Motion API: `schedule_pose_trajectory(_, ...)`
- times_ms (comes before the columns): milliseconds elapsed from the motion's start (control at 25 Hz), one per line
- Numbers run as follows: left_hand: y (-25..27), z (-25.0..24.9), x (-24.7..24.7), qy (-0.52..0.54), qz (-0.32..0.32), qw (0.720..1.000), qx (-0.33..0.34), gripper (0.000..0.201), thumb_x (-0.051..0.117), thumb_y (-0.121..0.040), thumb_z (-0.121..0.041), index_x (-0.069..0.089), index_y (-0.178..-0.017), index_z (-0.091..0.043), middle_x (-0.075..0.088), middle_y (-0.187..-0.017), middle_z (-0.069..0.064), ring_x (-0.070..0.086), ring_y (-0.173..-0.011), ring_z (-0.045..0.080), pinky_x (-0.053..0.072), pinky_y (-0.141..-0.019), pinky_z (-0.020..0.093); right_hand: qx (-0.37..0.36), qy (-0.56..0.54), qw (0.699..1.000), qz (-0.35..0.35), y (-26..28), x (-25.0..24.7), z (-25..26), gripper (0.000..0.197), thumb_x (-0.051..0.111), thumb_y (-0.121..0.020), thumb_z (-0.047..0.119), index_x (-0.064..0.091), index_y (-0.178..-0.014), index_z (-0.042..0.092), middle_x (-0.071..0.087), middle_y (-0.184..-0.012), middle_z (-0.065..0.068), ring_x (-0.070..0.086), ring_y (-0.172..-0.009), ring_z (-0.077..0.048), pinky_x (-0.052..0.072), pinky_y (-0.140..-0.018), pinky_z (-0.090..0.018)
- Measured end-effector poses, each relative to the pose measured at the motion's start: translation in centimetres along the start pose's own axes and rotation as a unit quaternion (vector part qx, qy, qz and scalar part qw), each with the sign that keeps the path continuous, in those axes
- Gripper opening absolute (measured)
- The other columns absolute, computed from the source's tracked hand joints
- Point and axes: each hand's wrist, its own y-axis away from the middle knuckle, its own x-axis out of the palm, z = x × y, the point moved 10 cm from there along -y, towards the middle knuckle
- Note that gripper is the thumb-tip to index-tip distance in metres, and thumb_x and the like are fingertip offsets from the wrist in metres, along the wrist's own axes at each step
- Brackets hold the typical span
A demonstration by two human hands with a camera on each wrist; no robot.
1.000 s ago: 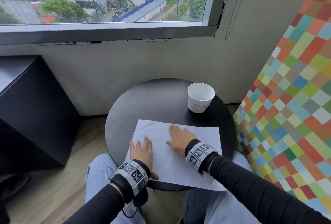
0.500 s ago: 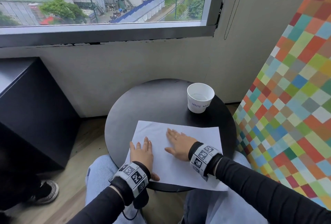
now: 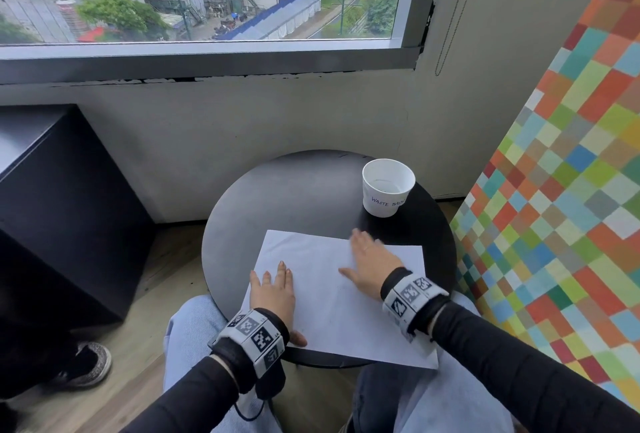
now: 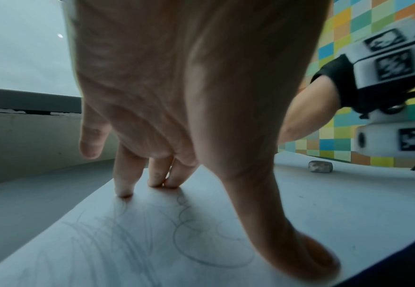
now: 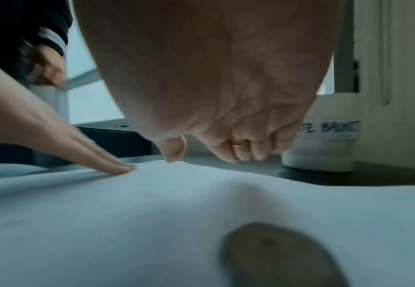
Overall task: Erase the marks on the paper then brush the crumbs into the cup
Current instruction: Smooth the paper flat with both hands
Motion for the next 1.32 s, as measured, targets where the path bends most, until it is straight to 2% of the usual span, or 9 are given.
schedule_pose_trajectory(160,-0.2,0.0,0.2,-0.005,-0.001,1.000,-0.002,0.135,0.064,-0.073,-0.075,-0.015,-0.153,-0.001,-0.015,-0.164,0.015,0.005,-0.151,0.036,0.003,-0.119,0.058,-0.266,0.035,0.962,0.049,7.3,4.0,7.7,0.092,-0.005,-0.080,0.066,0.001,-0.153,0.011,-0.007,-0.160,-0.004,-0.003,-0.148,-0.018,-0.009,-0.114,-0.031)
schedule_pose_trajectory(280,-0.2,-0.1,0.1,-0.008,0.004,1.000,-0.002,0.135,0.064,-0.074,-0.075,-0.016,-0.153,-0.001,-0.016,-0.163,0.015,0.005,-0.151,0.037,0.003,-0.119,0.058,-0.166,0.034,0.985,0.032,4.7,4.0,3.1,0.118,-0.032,-0.060,0.077,-0.003,-0.152,0.010,-0.013,-0.158,-0.003,-0.004,-0.148,-0.018,-0.010,-0.114,-0.032)
schedule_pose_trajectory(360,-0.1,-0.2,0.1,-0.012,0.007,1.000,0.000,0.134,0.063,-0.074,-0.075,-0.016,-0.153,-0.001,-0.016,-0.163,0.016,0.006,-0.151,0.037,0.003,-0.119,0.058,-0.083,0.038,0.996,0.001,3.3,2.2,-0.3,0.121,-0.028,-0.058,0.080,-0.005,-0.152,0.008,-0.012,-0.159,-0.006,-0.006,-0.148,-0.018,-0.006,-0.117,-0.033)
schedule_pose_trajectory(560,-0.1,-0.1,0.0,-0.015,0.002,1.000,-0.004,0.134,0.063,-0.075,-0.075,-0.015,-0.153,0.000,-0.015,-0.163,0.016,0.007,-0.151,0.036,0.004,-0.119,0.057,-0.337,0.050,0.935,0.101,9.4,5.1,8.1,0.083,0.008,-0.090,0.066,-0.001,-0.153,0.014,-0.006,-0.160,0.000,-0.005,-0.147,-0.012,-0.013,-0.114,-0.032)
schedule_pose_trajectory(680,-0.2,-0.1,0.0,-0.008,0.006,1.000,-0.002,0.135,0.064,-0.074,-0.075,-0.016,-0.153,-0.001,-0.016,-0.163,0.016,0.006,-0.151,0.037,0.004,-0.119,0.058,-0.195,0.081,0.976,0.047,5.1,3.5,3.0,0.116,-0.026,-0.063,0.080,-0.004,-0.152,0.009,-0.007,-0.160,-0.006,-0.005,-0.148,-0.016,-0.012,-0.114,-0.034)
schedule_pose_trajectory(760,-0.2,-0.1,0.1,-0.009,0.007,1.000,0.001,0.135,0.063,-0.074,-0.076,-0.016,-0.153,-0.001,-0.016,-0.163,0.016,0.006,-0.151,0.037,0.003,-0.119,0.059,-0.134,0.098,0.986,-0.009,4.1,1.4,1.1,0.120,-0.027,-0.060,0.081,-0.005,-0.151,0.006,-0.009,-0.160,-0.009,-0.006,-0.148,-0.018,-0.008,-0.117,-0.035)
schedule_pose_trajectory(920,-0.1,-0.2,0.1,-0.016,0.005,1.000,-0.002,0.134,0.063,-0.075,-0.075,-0.015,-0.153,0.000,-0.015,-0.163,0.016,0.007,-0.151,0.036,0.004,-0.118,0.059,-0.343,0.071,0.932,0.092,9.8,5.3,8.9,0.083,0.011,-0.091,0.066,-0.003,-0.153,0.012,-0.010,-0.159,-0.002,-0.010,-0.146,-0.011,-0.015,-0.114,-0.032)
schedule_pose_trajectory(1120,0.0,-0.2,0.2,-0.014,0.009,1.000,-0.001,0.135,0.064,-0.074,-0.075,-0.015,-0.153,0.000,-0.016,-0.163,0.016,0.007,-0.151,0.037,0.004,-0.118,0.059,-0.146,0.106,0.983,-0.016,4.9,1.7,1.5,0.125,-0.041,-0.054,0.075,-0.002,-0.152,0.007,-0.006,-0.160,-0.008,-0.005,-0.148,-0.019,-0.018,-0.110,-0.038)
schedule_pose_trajectory(1320,-0.1,-0.1,0.0,-0.011,0.004,1.000,-0.008,0.136,0.066,-0.073,-0.074,-0.014,-0.153,0.000,-0.014,-0.163,0.016,0.007,-0.151,0.036,0.003,-0.118,0.058,-0.309,0.100,0.943,0.076,9.6,5.9,7.0,0.092,-0.006,-0.082,0.072,0.000,-0.153,0.013,-0.004,-0.160,-0.002,-0.003,-0.147,-0.013,-0.015,-0.115,-0.040)
